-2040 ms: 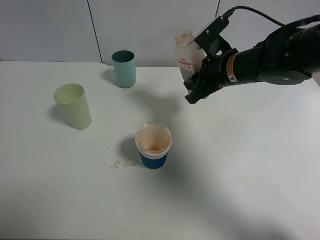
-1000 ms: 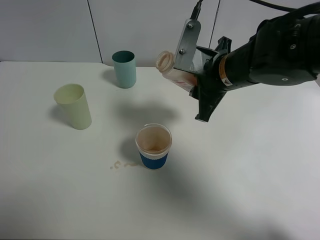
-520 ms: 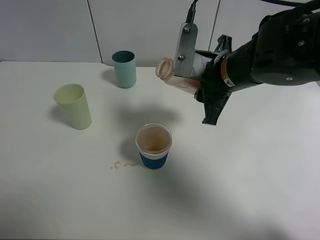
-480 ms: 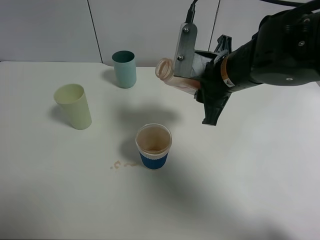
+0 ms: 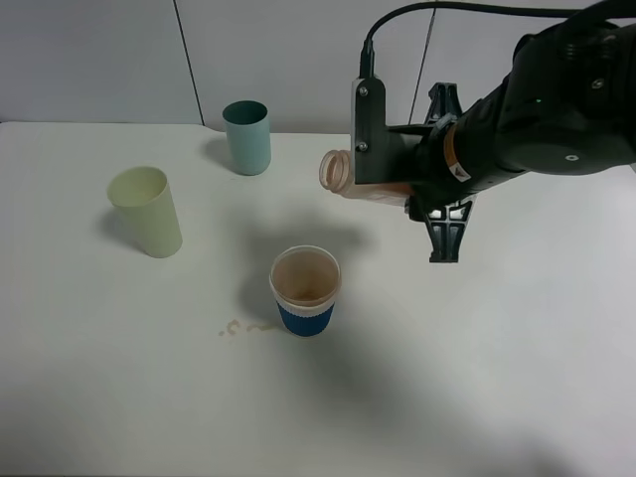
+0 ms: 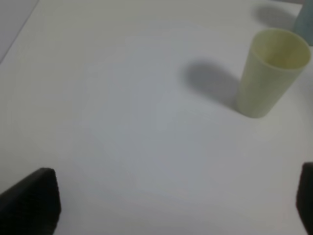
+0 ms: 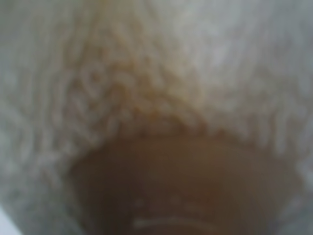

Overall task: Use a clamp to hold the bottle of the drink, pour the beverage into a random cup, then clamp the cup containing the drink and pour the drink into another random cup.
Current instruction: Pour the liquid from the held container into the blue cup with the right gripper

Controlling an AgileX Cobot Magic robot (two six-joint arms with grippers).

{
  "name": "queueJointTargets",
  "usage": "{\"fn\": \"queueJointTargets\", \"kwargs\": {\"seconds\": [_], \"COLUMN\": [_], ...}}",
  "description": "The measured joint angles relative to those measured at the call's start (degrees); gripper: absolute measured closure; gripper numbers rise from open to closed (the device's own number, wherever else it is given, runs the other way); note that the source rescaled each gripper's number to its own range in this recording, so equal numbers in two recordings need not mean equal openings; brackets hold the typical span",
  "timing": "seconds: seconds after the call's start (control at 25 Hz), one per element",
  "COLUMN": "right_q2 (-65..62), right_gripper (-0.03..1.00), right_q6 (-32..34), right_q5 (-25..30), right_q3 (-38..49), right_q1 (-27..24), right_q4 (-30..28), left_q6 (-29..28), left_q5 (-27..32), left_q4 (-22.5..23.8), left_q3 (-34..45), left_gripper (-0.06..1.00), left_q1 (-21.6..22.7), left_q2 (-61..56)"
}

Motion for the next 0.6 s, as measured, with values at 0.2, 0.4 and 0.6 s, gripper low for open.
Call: {"fn": "queueJointTargets", "kwargs": {"seconds": [0.2,0.4,0.6], "right_q2": [-0.10,-0.10,0.13], "right_gripper": [0.94,0.94,0.94], "right_q6": [-1.90,-3.49,-4.19], "right_q5": [1.06,1.18,1.96], "right_q3": [0.00,0.00,0.00], "right_q1": [1.48,3.45,4.91], "right_q4": [0.00,0.02,0.01], "left_q6": [0.00,0.00,0.00], "left_q5": [0.00,0.00,0.00], "left_q4": [0.00,0.00,0.00], "left_q3": [0.00,0.00,0.00], "left_gripper": [0.05,0.05,0.05], "left_q1": [0.00,0.00,0.00], "left_q2": [0.00,0.00,0.00]}}
